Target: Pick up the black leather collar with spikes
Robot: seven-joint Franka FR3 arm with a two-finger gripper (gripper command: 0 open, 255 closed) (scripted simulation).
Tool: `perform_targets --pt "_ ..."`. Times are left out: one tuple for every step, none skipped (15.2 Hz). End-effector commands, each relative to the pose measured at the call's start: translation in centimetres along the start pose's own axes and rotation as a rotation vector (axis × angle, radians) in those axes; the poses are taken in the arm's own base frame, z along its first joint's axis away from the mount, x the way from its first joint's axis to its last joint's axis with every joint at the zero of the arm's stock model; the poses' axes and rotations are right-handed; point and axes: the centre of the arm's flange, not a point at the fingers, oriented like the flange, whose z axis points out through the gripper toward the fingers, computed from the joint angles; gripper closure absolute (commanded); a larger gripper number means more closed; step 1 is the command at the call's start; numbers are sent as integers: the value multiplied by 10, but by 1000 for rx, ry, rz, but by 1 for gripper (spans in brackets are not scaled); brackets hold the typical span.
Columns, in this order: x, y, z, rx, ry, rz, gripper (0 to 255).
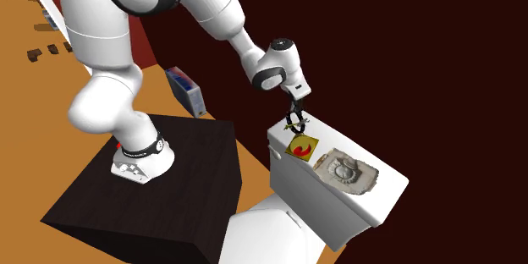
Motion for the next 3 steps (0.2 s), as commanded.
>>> perform_targets --pt "3 -2 -11 0 0 0 255" --pt "3 -2 -12 0 0 0 255" --pt "3 -2 -12 0 0 0 255"
